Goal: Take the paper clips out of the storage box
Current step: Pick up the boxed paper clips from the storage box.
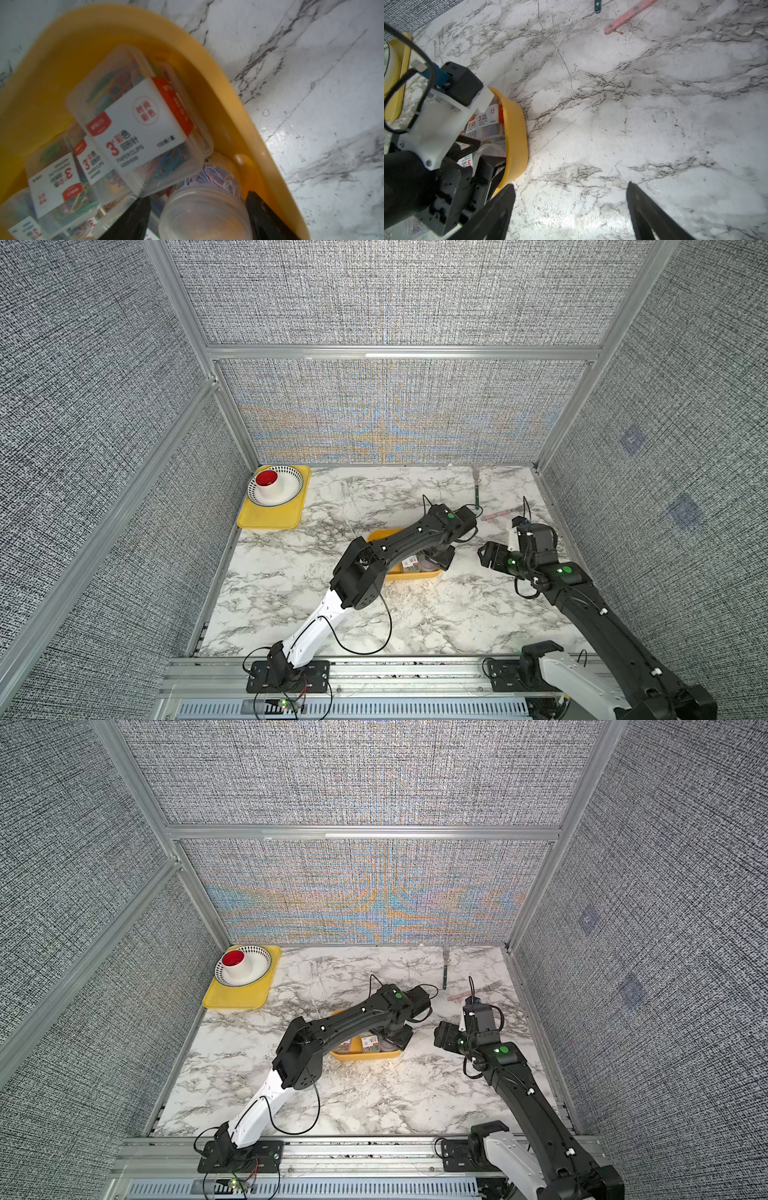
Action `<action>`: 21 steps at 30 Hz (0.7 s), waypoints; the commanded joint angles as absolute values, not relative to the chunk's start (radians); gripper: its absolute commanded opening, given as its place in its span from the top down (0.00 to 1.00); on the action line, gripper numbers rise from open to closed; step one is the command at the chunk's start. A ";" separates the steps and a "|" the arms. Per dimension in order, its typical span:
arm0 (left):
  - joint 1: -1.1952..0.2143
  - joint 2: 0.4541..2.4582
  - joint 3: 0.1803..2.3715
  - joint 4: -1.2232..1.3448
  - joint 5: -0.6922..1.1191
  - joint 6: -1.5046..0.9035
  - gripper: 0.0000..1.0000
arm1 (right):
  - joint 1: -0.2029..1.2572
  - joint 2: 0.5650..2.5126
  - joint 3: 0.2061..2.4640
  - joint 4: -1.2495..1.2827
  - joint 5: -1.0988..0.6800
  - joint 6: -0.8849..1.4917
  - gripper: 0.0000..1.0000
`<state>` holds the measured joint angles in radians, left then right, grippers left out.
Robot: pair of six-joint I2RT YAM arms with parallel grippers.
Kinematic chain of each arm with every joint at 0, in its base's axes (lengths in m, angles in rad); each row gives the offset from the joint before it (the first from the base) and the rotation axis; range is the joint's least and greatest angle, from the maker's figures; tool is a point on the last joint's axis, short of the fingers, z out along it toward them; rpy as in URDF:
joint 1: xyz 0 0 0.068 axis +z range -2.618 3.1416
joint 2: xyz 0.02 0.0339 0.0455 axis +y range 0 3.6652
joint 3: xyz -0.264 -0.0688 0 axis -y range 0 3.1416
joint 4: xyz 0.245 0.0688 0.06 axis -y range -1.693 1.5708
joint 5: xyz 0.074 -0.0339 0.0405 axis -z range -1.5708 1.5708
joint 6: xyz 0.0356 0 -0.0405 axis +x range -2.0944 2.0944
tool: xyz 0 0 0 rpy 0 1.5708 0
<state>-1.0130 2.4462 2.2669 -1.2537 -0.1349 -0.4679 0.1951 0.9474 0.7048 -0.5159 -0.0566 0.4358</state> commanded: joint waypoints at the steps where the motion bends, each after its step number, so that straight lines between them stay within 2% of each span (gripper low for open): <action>1: -1.015 2.460 2.268 -1.246 -0.091 -0.454 0.24 | 0.196 0.950 0.704 -0.505 -0.057 0.437 0.13; 14: -1.015 2.405 2.279 -1.257 -0.122 -0.434 0.42 | 0.195 0.946 0.705 -0.507 -0.057 0.440 0.13; 21: -1.014 2.270 2.461 -1.388 -0.239 -0.394 0.47 | 0.196 0.944 0.751 -0.528 -0.063 0.443 0.13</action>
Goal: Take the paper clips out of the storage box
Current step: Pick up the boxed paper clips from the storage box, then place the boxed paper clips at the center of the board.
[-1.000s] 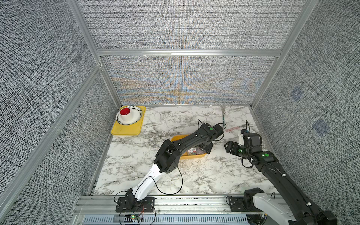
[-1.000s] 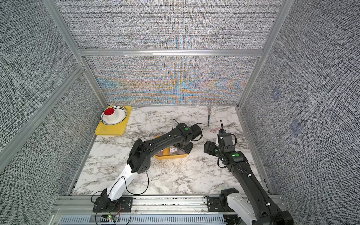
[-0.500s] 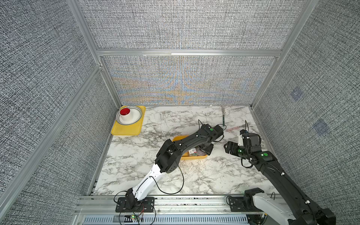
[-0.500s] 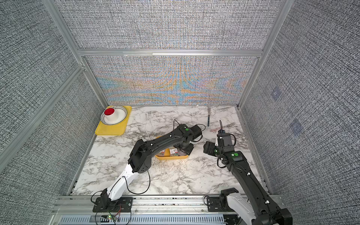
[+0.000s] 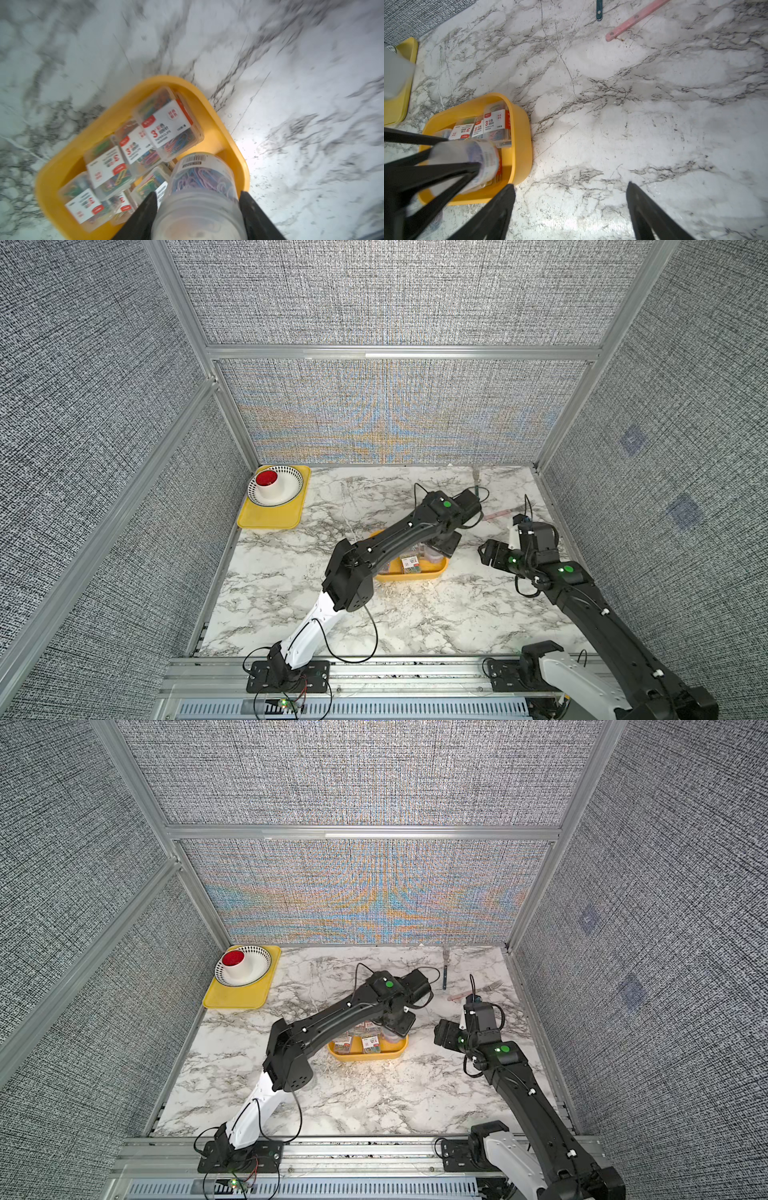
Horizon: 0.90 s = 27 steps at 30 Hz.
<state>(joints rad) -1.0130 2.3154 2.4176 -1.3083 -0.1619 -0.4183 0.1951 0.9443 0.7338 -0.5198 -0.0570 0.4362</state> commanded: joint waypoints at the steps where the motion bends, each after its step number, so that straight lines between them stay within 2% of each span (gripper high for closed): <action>1: -1.013 2.238 2.467 -1.404 -0.255 -0.393 0.47 | 0.196 0.944 0.759 -0.529 -0.069 0.443 0.13; 5: -1.014 2.077 2.354 -1.456 -0.290 -0.405 0.48 | 0.197 0.942 0.772 -0.531 -0.089 0.464 0.13; 11: -1.018 1.630 1.723 -1.368 -0.282 -0.551 0.49 | 0.200 0.934 0.766 -0.519 -0.102 0.489 0.14; 16: -1.084 1.267 1.184 -1.298 -0.232 -0.841 0.52 | 0.207 0.942 0.754 -0.499 -0.105 0.506 0.14; 19: -1.153 1.095 0.964 -1.240 -0.214 -1.022 0.53 | 0.214 0.952 0.752 -0.494 -0.101 0.512 0.14; 23: -1.201 0.972 0.754 -1.143 -0.181 -1.157 0.54 | 0.227 0.963 0.759 -0.492 -0.092 0.526 0.14; 27: -1.215 0.972 0.677 -1.089 -0.177 -1.187 0.54 | 0.250 0.971 0.775 -0.498 -0.082 0.536 0.15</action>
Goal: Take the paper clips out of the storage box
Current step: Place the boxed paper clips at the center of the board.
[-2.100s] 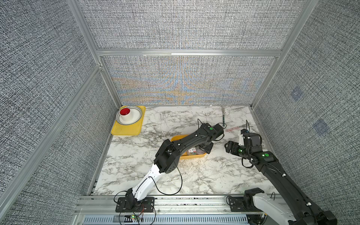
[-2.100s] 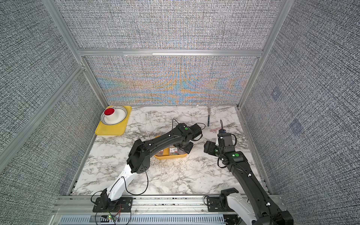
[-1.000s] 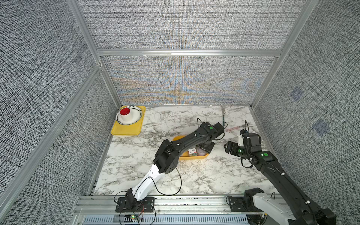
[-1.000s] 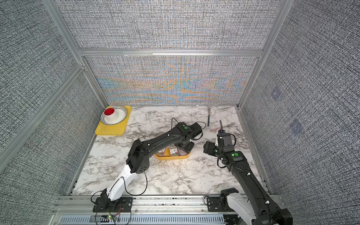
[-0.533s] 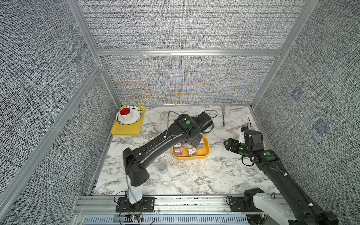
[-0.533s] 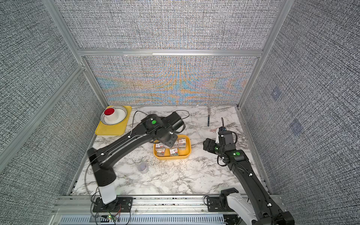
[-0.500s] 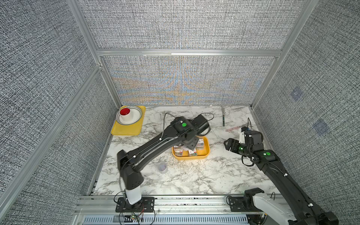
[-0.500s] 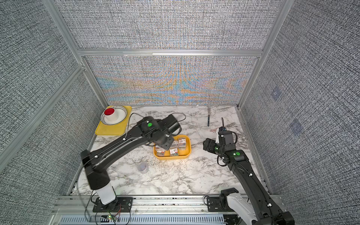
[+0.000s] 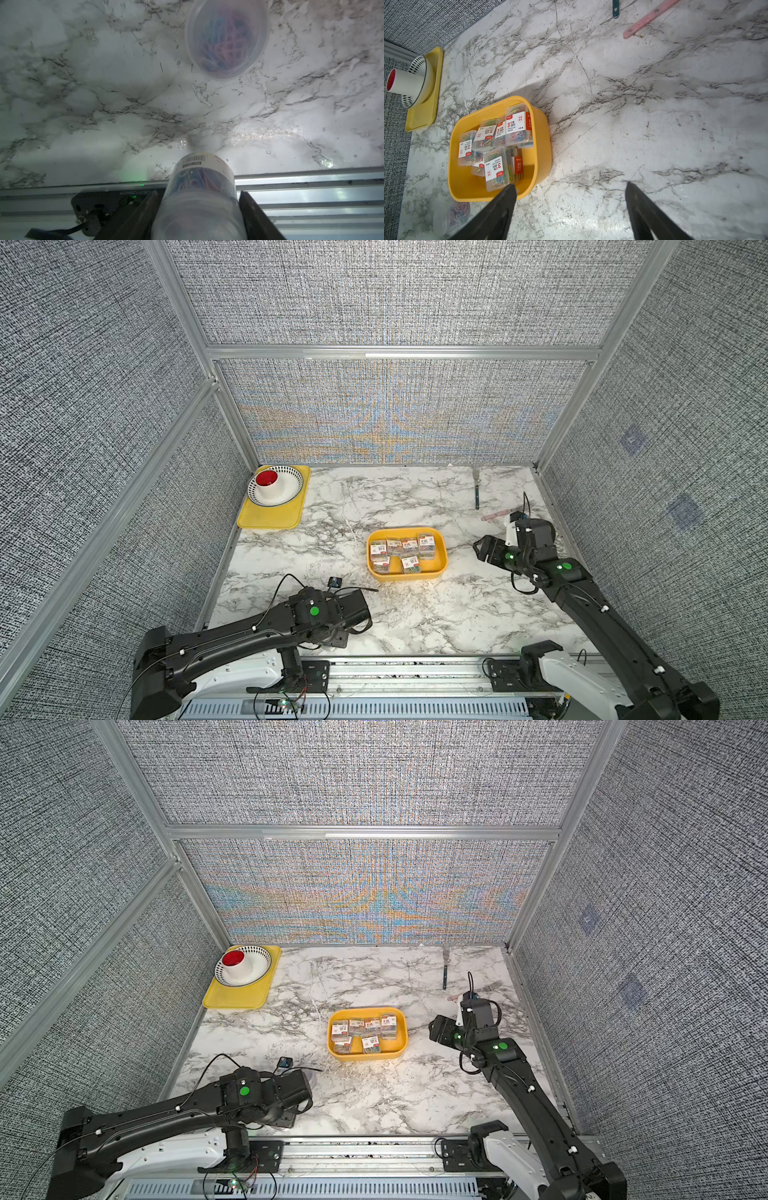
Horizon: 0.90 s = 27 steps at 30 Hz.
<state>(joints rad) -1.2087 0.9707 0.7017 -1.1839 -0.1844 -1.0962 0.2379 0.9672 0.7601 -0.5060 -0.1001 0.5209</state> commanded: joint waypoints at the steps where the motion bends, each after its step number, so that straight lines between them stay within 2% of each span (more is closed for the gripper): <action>1: -1.222 0.981 0.665 -1.069 -0.176 -1.192 0.54 | 0.256 0.972 0.780 -0.502 -0.075 0.537 0.15; 9: -1.270 1.080 0.627 -0.952 -0.168 -1.212 0.53 | 0.279 0.979 0.781 -0.502 -0.054 0.550 0.15; 27: -1.270 1.180 0.694 -0.990 -0.213 -1.172 0.48 | 0.300 0.999 0.790 -0.491 -0.043 0.553 0.15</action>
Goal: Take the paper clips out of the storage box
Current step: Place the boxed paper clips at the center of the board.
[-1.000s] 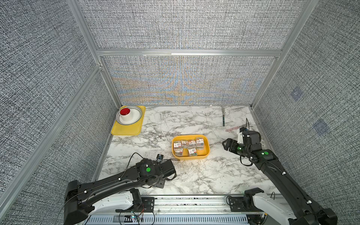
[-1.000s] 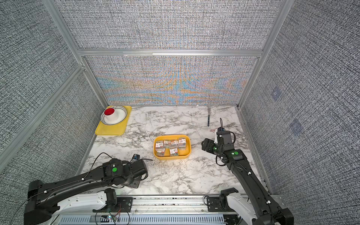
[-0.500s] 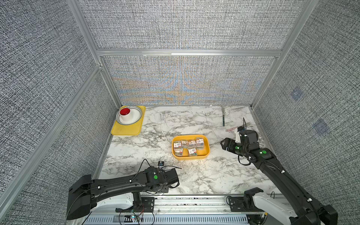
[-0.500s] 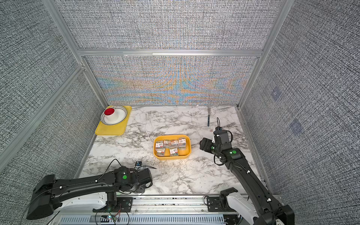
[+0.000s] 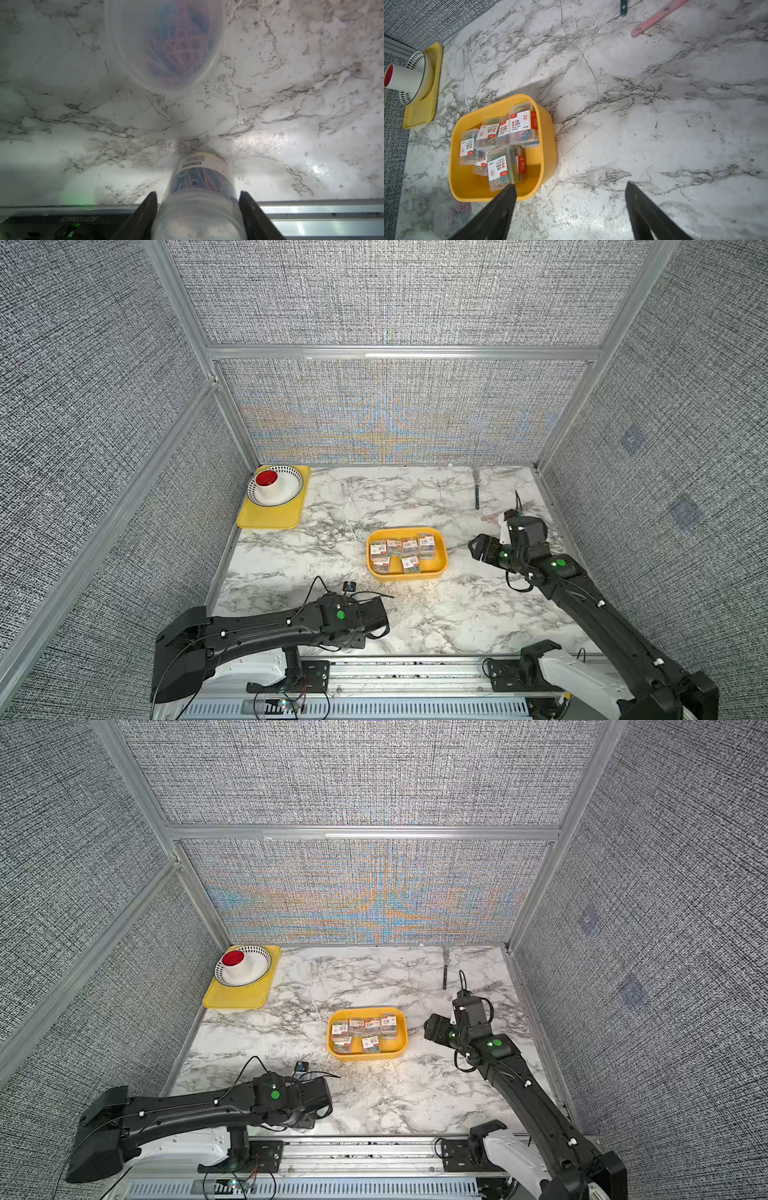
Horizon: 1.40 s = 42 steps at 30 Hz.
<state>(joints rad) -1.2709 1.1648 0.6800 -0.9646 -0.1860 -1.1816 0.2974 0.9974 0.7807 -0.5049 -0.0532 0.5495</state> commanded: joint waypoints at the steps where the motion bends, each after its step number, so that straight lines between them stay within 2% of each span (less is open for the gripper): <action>1: -1.271 1.192 0.699 -0.991 -0.211 -1.173 0.48 | 0.301 0.999 0.790 -0.489 -0.043 0.553 0.15; 18: -1.270 1.239 0.711 -1.016 -0.209 -1.164 0.43 | 0.305 1.002 0.784 -0.485 -0.046 0.555 0.15; 35: -1.270 1.235 0.731 -1.032 -0.208 -1.150 0.26 | 0.312 1.005 0.789 -0.486 -0.041 0.559 0.14; 42: -1.270 1.184 0.882 -1.197 -0.289 -1.140 0.23 | 0.315 1.005 0.794 -0.495 -0.035 0.558 0.14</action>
<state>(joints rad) -1.2705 1.2015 0.8341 -1.0920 -0.2234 -1.1469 0.3138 1.0035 0.7841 -0.5030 -0.0498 0.5541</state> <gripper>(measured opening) 0.771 0.854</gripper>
